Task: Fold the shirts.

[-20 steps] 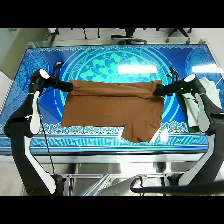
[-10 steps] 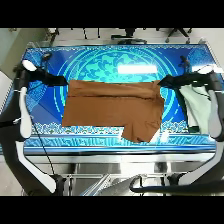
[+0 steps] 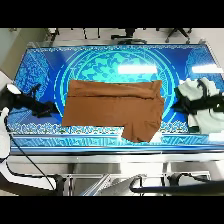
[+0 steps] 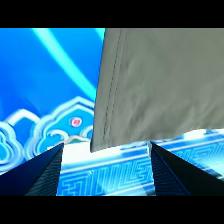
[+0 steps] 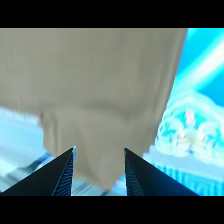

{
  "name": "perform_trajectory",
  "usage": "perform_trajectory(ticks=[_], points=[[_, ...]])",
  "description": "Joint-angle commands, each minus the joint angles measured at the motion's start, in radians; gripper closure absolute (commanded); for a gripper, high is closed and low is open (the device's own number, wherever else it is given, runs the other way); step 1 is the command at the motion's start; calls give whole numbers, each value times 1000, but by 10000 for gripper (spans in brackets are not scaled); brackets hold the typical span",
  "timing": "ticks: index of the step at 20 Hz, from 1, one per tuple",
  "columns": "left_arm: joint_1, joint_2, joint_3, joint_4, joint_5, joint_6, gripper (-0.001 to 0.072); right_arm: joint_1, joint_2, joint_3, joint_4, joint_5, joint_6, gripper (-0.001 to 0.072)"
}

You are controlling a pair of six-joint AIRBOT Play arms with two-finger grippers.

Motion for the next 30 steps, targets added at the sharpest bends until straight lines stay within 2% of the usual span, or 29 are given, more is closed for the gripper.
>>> perform_trajectory(ticks=[1, 5, 8, 9, 10, 11, 12, 16, 19, 21, 22, 23, 25, 28, 30], points=[[-5, 46, -189, -51, 84, 39, 123, -15, 163, -302, 2, -59, 7, 343], [-58, 34, -227, -155, 219, 71, 123, -15, 198, -481, 37, -104, 5, 339], [-95, -38, -155, -178, 192, 70, 125, 27, 196, -563, 51, -177, -9, 334], [-106, -64, -128, -178, 176, 68, 203, 55, 196, -579, 52, -207, -9, 330], [-111, -90, -98, -177, 153, 68, 456, 83, 193, -585, 54, -241, -8, 326], [-114, -108, -74, -179, 132, 69, 619, 113, 187, -585, 56, -280, -7, 326], [-121, -120, -51, -176, 114, 69, 695, 136, 179, -585, 67, -311, -5, 326], [-121, -129, 9, -176, 83, 69, 693, 233, 87, -585, 142, -429, -16, 326], [-119, -129, 10, -175, 60, 69, 693, 286, 21, -578, 301, -496, -140, 341], [-116, -124, 10, -174, 35, 69, 693, 286, 12, -547, 339, -459, -170, 654], [-116, -116, 9, -165, 23, 69, 694, 285, 19, -529, 338, -422, -170, 690], [-116, -97, -2, -150, 19, 68, 695, 282, 36, -511, 331, -384, -166, 690], [-116, -33, -53, -92, 19, 54, 695, 259, 103, -485, 225, -310, -85, 691], [-116, 72, -168, 31, -23, 22, 694, 198, 242, -483, -87, -185, 127, 691], [-114, 138, -254, 94, -55, 13, 694, 166, 349, -484, -237, -100, 229, 691]])
